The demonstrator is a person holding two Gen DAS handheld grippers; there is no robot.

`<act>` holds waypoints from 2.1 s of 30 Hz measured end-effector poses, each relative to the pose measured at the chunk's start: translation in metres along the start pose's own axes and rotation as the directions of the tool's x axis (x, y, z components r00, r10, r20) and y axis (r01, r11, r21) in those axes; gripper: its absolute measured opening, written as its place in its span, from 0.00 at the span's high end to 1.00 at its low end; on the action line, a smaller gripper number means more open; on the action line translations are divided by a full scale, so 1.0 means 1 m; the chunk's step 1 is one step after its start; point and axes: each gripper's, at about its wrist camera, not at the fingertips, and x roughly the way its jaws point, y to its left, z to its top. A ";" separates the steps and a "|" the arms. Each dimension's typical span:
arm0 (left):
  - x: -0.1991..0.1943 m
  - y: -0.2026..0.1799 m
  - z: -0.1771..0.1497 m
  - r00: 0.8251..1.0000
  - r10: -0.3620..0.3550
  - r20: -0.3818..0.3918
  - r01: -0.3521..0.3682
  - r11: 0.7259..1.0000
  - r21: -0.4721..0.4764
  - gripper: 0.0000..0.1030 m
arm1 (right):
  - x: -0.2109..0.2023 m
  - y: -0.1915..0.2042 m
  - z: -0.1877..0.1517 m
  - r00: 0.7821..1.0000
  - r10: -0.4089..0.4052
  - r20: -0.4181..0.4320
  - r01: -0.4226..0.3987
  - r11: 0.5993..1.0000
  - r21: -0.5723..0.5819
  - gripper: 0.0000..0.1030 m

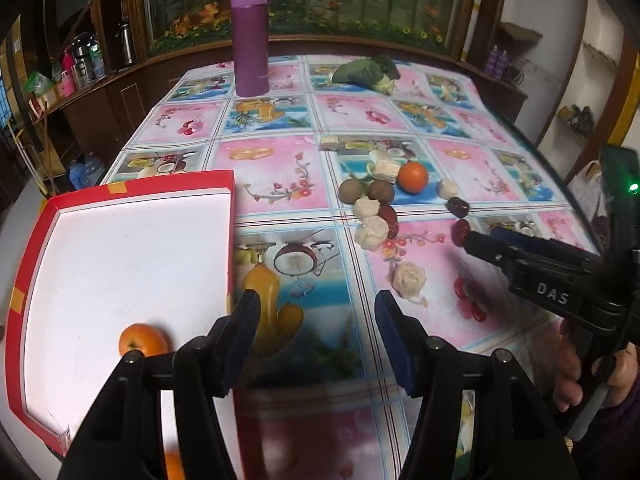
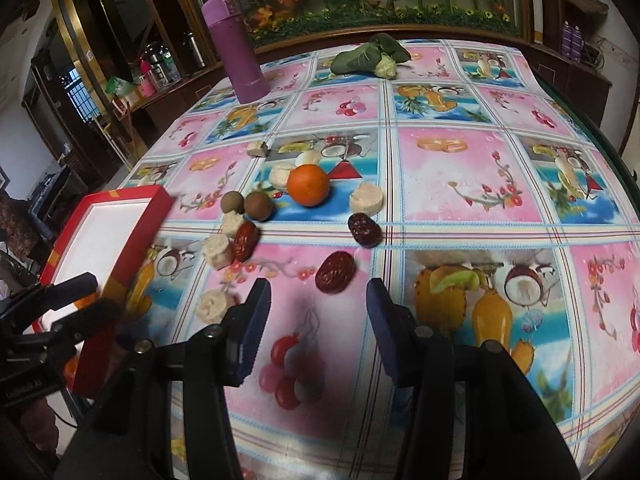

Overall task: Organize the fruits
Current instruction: 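Move both tools back over the fruits on the tablecloth, then grasp a beige round pastry with the left tool while the right tool grasps a red date, then carry the pastry and date over the white tray and open both tools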

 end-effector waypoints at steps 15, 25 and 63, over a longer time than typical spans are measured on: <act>0.025 -0.034 -0.002 0.997 -0.054 -0.060 0.059 0.994 0.088 0.43 | 0.021 -0.004 0.009 0.999 0.010 -0.033 -0.010 1.000 0.007 0.54; 0.031 -0.043 0.001 0.995 -0.068 -0.072 0.075 0.992 0.101 0.48 | 0.030 -0.005 0.011 0.998 -0.036 -0.045 0.035 0.999 -0.017 0.80; -0.020 0.001 0.010 0.995 -0.035 0.098 0.037 0.999 -0.015 0.77 | 0.013 -0.011 0.012 0.991 0.135 0.026 -0.136 0.989 0.055 0.80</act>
